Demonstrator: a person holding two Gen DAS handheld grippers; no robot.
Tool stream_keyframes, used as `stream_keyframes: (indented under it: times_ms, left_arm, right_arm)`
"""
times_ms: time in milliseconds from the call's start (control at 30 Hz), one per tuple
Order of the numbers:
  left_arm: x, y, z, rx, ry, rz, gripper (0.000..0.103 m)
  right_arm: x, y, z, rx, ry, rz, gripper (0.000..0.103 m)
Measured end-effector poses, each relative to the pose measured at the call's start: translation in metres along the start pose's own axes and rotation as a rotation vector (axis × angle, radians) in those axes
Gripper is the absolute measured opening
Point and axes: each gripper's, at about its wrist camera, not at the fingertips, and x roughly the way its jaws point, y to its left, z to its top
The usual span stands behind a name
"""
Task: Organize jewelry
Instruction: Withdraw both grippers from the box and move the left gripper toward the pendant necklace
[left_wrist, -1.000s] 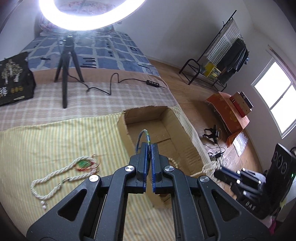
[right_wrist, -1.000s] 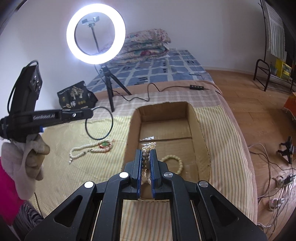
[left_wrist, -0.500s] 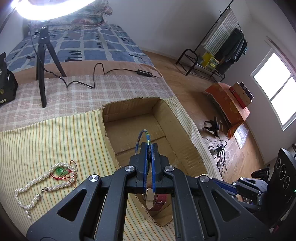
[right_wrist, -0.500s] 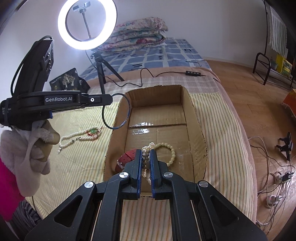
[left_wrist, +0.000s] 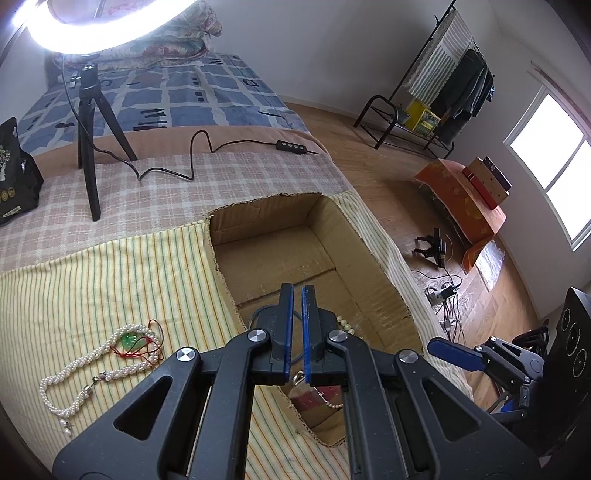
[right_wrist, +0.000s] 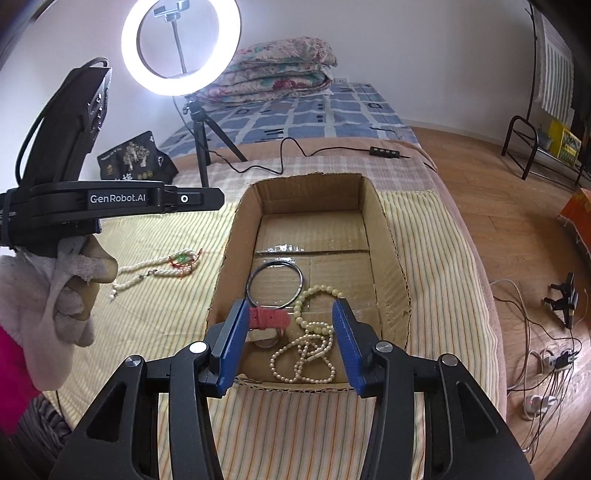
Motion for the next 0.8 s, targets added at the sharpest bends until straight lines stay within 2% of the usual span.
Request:
stream_keyframes:
  times_ms: [400,433,467,533,633,767,800]
  left_arm:
    - [-0.032,0.018,-0.001,0.005,-0.029,0.051,0.002]
    - [-0.036,0.023,-0.002,0.002,-0.030,0.058,0.008]
    - [-0.041,0.028,-0.002,-0.003,-0.034,0.067,0.021]
    - [-0.052,0.038,-0.004,-0.008,-0.051,0.090,0.039]
    - [-0.069,0.054,-0.005,-0.001,-0.073,0.137,0.040]
    - [-0.088,0.081,-0.009,-0.004,-0.091,0.200,0.046]
    - [-0.093,0.089,-0.010,-0.010,-0.096,0.214,0.046]
  right_arm:
    - [-0.001,0.014,0.001,-0.027,-0.011,-0.002,0.045]
    - [-0.001,0.016,0.001,-0.030,-0.013,-0.002,0.046]
    - [-0.001,0.018,0.002,-0.034,-0.014,-0.003,0.046]
    - [-0.002,0.024,0.004,-0.046,-0.020,-0.003,0.051]
    - [-0.005,0.032,0.005,-0.064,-0.038,-0.005,0.066]
    - [-0.006,0.047,0.009,-0.100,-0.059,0.001,0.069]
    - [-0.006,0.050,0.010,-0.107,-0.062,0.001,0.072]
